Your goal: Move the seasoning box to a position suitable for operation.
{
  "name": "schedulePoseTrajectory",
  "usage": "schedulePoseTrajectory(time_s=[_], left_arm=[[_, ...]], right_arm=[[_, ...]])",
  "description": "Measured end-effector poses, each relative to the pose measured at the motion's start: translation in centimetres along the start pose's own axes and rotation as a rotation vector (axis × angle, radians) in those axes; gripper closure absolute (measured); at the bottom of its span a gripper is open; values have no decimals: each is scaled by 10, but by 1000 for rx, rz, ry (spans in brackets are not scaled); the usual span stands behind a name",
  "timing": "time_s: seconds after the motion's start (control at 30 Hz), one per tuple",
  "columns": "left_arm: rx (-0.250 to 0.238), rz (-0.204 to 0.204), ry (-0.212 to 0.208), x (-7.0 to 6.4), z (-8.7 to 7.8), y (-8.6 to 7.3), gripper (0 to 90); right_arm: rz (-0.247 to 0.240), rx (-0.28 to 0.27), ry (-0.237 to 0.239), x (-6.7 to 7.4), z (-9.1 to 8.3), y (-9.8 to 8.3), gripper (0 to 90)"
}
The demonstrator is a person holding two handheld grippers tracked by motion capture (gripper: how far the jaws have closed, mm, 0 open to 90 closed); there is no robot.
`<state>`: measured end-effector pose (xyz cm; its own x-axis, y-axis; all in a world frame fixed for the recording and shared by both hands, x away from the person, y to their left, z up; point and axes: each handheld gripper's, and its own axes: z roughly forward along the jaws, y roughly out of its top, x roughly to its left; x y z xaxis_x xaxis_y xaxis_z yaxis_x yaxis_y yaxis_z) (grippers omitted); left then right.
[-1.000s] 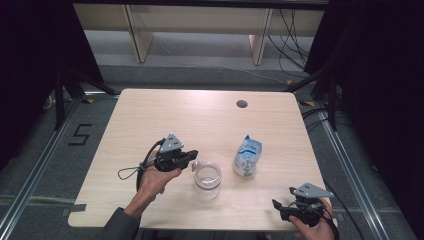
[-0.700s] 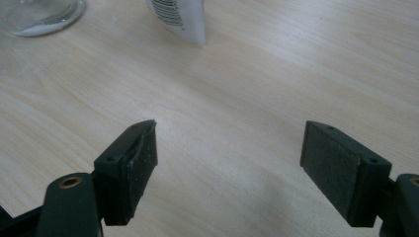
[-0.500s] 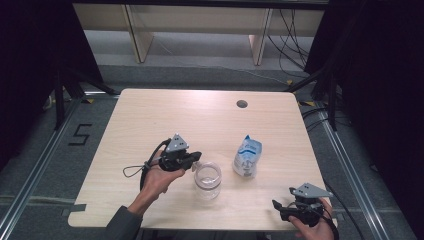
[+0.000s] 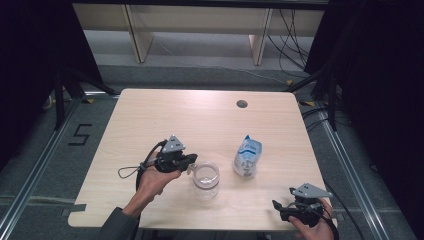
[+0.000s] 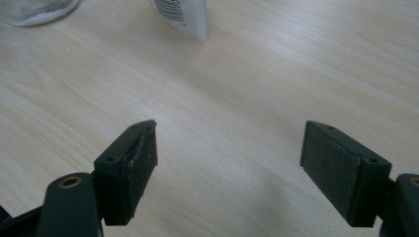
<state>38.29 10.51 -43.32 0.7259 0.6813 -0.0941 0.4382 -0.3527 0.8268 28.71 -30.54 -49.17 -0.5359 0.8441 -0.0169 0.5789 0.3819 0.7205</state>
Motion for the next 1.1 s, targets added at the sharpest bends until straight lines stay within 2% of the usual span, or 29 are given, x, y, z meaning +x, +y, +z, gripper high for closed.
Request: schedulePoseTrajectory(time_s=[0.03, 0.07, 0.1, 0.13, 0.17, 0.2, 0.23, 0.27, 0.33, 0.37, 0.43, 0.47, 0.5, 0.57, 0.6, 0.63, 0.67, 0.7, 0.77, 0.8, 0.9, 0.93, 1.0, 1.03, 1.07, 1.1], left_arm=[[-8, -19, -8, -1, -1, -1, 889], [4, -14, -9, 0, -5, -3, 889], [-6, -33, -14, -1, -6, -4, 889], [-6, -33, -14, -1, -6, -4, 889], [16, -7, -10, 0, -11, -7, 889], [16, -7, -10, 0, -11, -7, 888], [9, -28, -24, -1, -14, -9, 887], [9, -28, -24, -1, -14, -9, 887], [32, -16, -24, -2, -20, -14, 883], [33, -34, -26, -3, -21, -15, 883], [28, -41, -23, -3, -22, -17, 879], [30, -30, -26, -3, -23, -19, 870], [28, -38, -25, -3, -25, -21, 870], [9, -74, -46, -2, -26, -25, 846], [-12, -101, -49, -2, -28, -26, 799], [-47, -131, -52, 3, -32, -28, 787], [-67, -139, -45, 5, -35, -29, 770], [-67, -139, -45, 5, -35, -29, 763], [-120, -149, -50, 11, -46, -32, 728], [-130, -157, -52, 11, -50, -35, 718], [-135, -136, -60, 13, -56, -41, 676], [-138, -125, -56, 13, -59, -45, 655], [-129, -121, -53, 14, -62, -58, 616], [-129, -121, -53, 14, -62, -58, 608], [-133, -115, -60, 15, -62, -63, 591], [-134, -114, -59, 14, -63, -67, 591]], right_arm=[[1, 0, 0, 0, 0, 0, 230], [0, 1, 0, 0, 0, 0, 231], [-1, 1, 0, 0, 0, 0, 231], [-15, -4, -2, -1, 1, 0, 232], [-24, -7, -3, -1, 1, 0, 233], [-24, -7, -3, -1, 1, 0, 233], [13, 1, 7, 1, 0, 0, 233], [4, -3, -9, 0, -1, 0, 233], [8, -2, -1, 0, -1, 0, 233], [3, -3, -9, 0, -1, 0, 233], [7, -4, -1, 0, 0, 0, 233], [-24, -10, -14, -1, 0, 0, 233], [-24, -10, -14, -1, 0, 0, 233], [-23, -11, -13, -1, 0, 0, 233], [-14, -14, -13, -1, 0, 0, 233], [-24, -11, -14, -1, 0, 0, 233], [-24, -11, -13, -1, 0, 0, 233], [-24, -11, -13, -1, 0, 0, 233], [-23, -11, -11, -1, 0, 0, 233], [-24, -11, -11, -1, 0, 0, 233], [-24, -14, -9, -1, 0, 0, 233], [-7, -5, 4, 0, 1, 0, 234], [-23, -10, -13, -1, 0, 0, 234], [-23, -10, -13, -1, 0, 0, 234], [10, 8, 0, 2, -1, 1, 234], [10, 8, 0, 2, -1, 1, 234]])
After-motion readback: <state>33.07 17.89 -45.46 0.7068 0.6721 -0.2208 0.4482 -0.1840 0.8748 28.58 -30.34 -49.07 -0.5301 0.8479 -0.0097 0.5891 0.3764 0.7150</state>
